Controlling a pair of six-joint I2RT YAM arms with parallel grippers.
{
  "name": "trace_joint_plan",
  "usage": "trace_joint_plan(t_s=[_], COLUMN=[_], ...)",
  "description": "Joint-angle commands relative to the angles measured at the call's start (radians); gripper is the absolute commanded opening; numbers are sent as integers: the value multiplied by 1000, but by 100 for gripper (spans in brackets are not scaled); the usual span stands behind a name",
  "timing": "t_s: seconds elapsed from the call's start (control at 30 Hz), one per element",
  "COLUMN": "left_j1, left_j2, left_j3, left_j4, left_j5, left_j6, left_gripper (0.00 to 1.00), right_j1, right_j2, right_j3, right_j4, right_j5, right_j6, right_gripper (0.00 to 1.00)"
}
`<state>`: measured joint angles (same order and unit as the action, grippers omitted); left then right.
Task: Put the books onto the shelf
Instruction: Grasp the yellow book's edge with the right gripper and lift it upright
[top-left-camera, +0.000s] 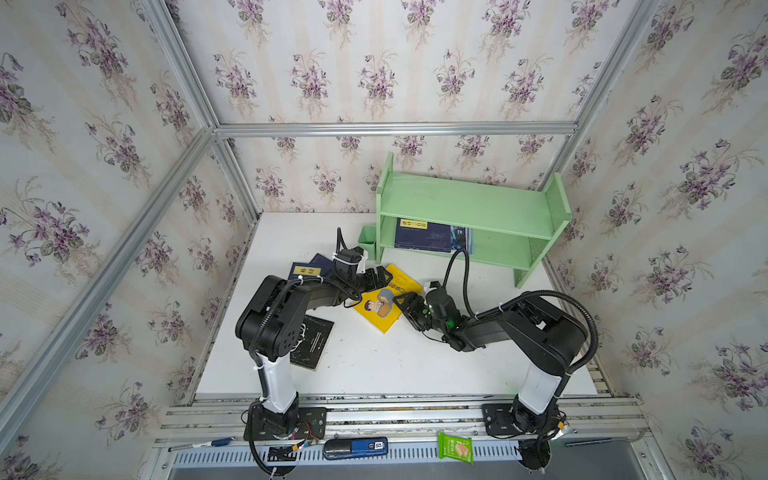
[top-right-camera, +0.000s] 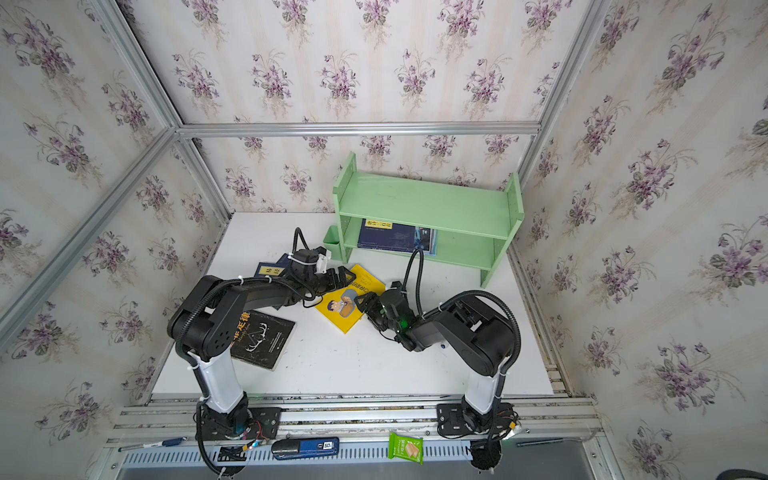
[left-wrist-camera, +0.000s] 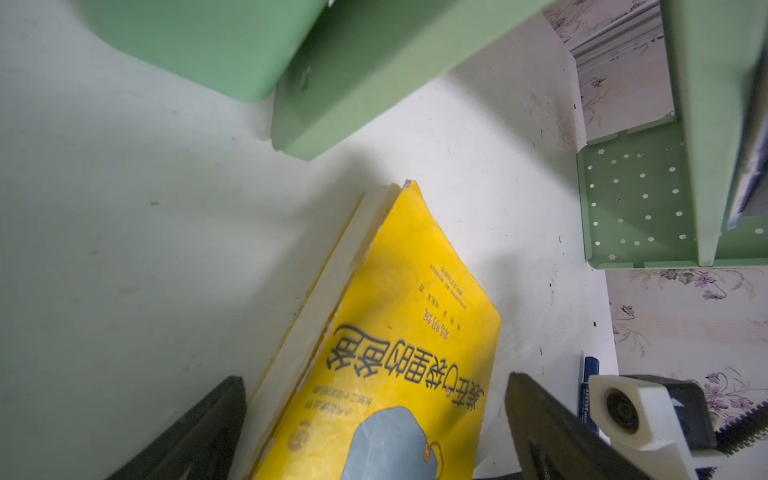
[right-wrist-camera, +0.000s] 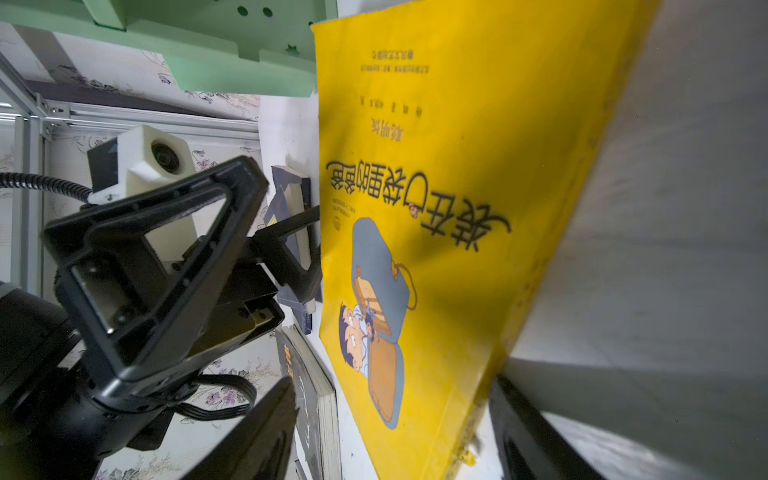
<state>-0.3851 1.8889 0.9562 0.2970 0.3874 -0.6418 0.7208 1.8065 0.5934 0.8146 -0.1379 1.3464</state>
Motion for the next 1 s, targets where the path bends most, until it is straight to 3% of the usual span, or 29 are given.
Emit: trace_joint_plan(t_s=[0.0, 0.2, 0.5, 0.7, 0.97], left_j1=[-9, -11, -12, -12, -12], left_j2=[4, -11, -16, -19, 4], left_j3=[-13, -34, -53, -81, -100], left_j4=[23, 67, 129, 131, 106], left_j5=[173, 205, 265, 245, 212], left_j6=[-69, -95, -145, -160, -182], left_gripper=[99, 99, 99, 99, 99], right_j1=[4, 6, 6, 6, 5], right_j2=[9, 1, 5, -44, -109], right_j3=[24, 30, 20, -46, -49], right_j4=[172, 168, 390, 459, 387], right_j5=[-69, -60, -66, -11, -20], right_j6=[9, 3, 0, 2, -31], right_gripper=[75, 75, 75, 75, 75])
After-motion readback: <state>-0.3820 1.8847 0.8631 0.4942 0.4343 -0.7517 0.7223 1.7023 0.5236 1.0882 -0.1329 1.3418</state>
